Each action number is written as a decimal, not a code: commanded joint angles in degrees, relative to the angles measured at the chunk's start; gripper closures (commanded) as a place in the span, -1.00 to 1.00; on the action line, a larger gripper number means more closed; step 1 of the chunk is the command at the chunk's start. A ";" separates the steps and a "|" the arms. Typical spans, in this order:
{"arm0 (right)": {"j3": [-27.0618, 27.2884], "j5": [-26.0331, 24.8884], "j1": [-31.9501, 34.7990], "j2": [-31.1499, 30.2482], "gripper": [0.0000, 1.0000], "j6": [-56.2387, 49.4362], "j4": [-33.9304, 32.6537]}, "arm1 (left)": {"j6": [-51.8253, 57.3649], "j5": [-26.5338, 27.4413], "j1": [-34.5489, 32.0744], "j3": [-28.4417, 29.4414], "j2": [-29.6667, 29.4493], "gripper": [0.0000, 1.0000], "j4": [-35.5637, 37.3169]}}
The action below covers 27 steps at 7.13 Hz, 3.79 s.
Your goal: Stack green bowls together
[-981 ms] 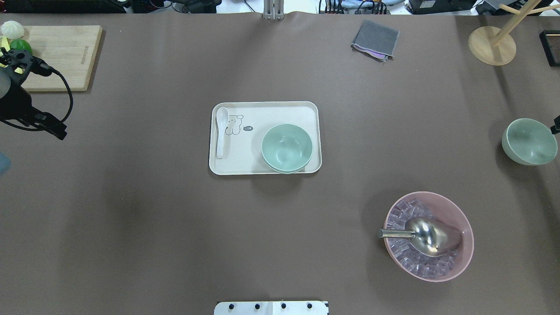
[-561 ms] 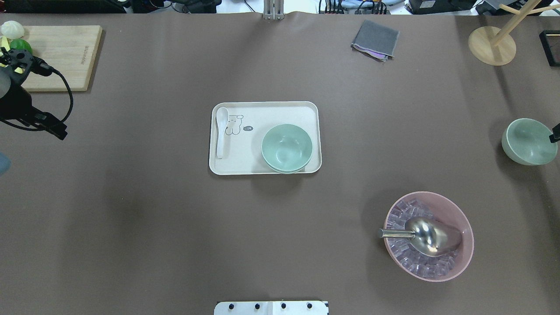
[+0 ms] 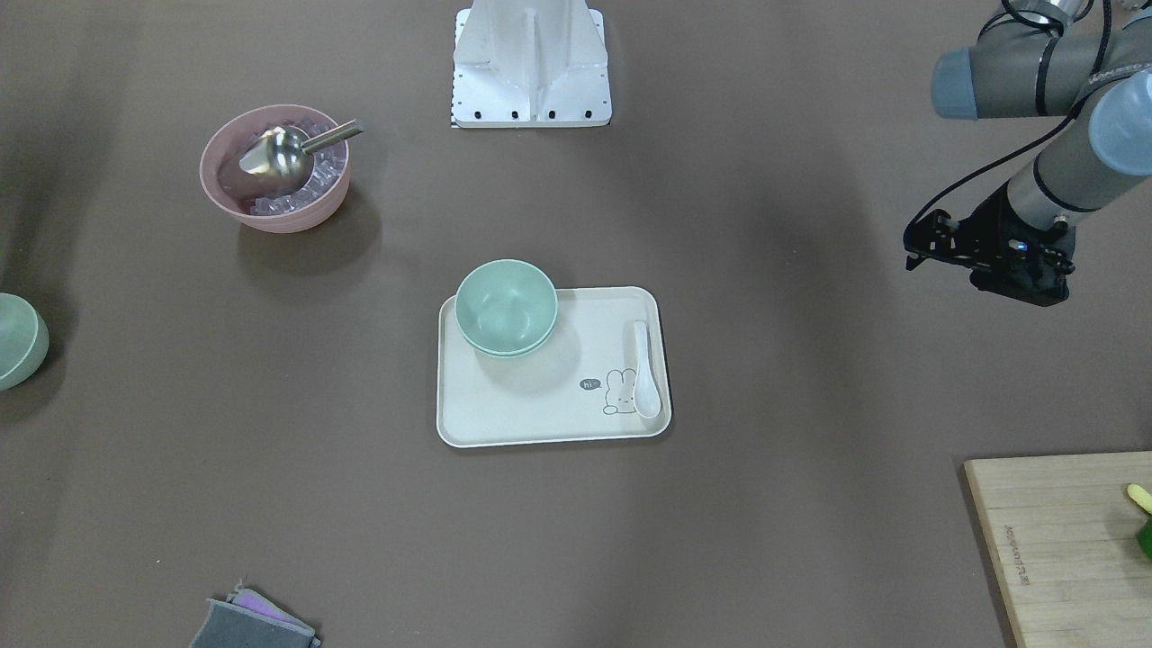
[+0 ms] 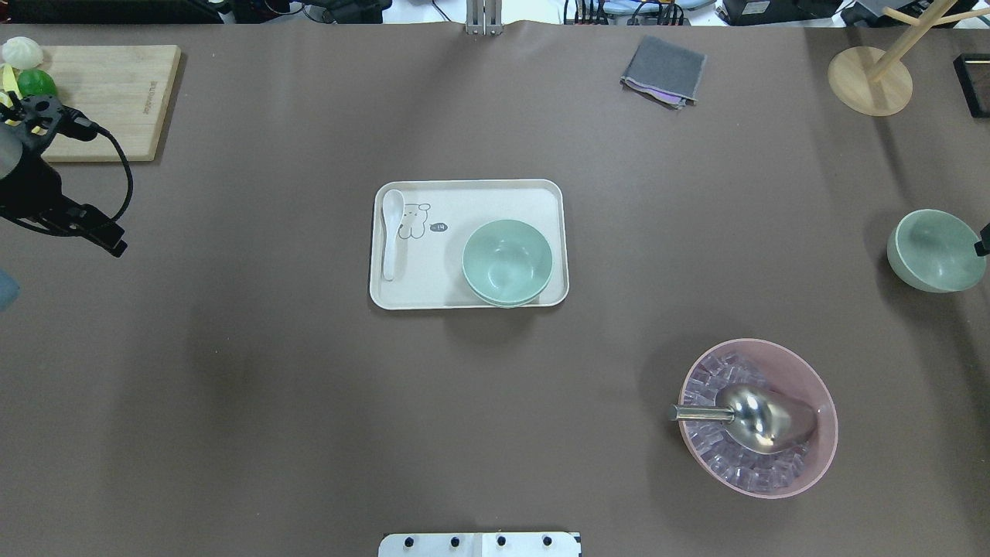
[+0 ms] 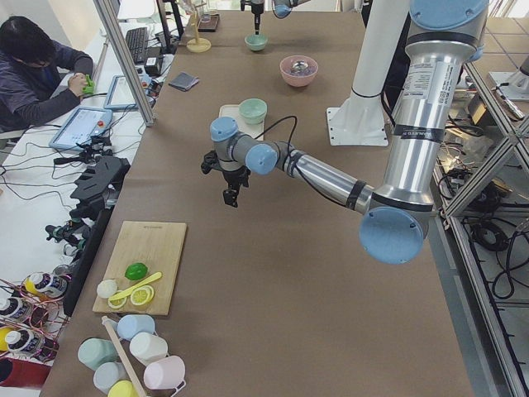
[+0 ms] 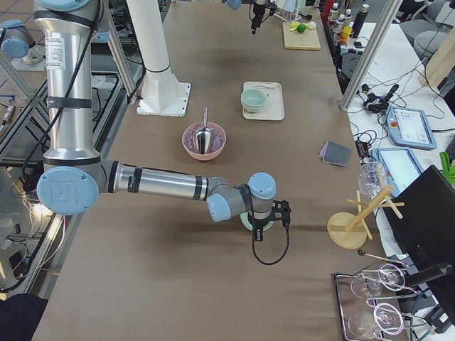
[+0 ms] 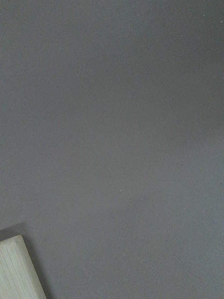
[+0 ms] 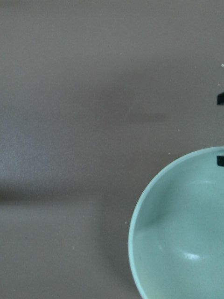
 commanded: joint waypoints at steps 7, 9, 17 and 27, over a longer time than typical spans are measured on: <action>-0.01 -0.10 -0.86 0.61 0.18 1.04 -0.03 | 0.00 -0.16 0.00 0.17 0.01 -0.97 0.00; -0.01 -0.10 -1.21 0.70 0.18 1.04 0.06 | 0.08 -0.16 0.00 0.35 0.01 -0.97 0.00; -0.10 -0.01 -1.66 0.70 0.62 2.69 -0.03 | 0.08 -0.16 0.00 0.09 0.01 -0.97 0.00; 17.39 4.66 -11.72 23.51 1.00 45.60 -17.51 | 1.04 -0.16 -0.87 0.35 1.94 -0.97 0.00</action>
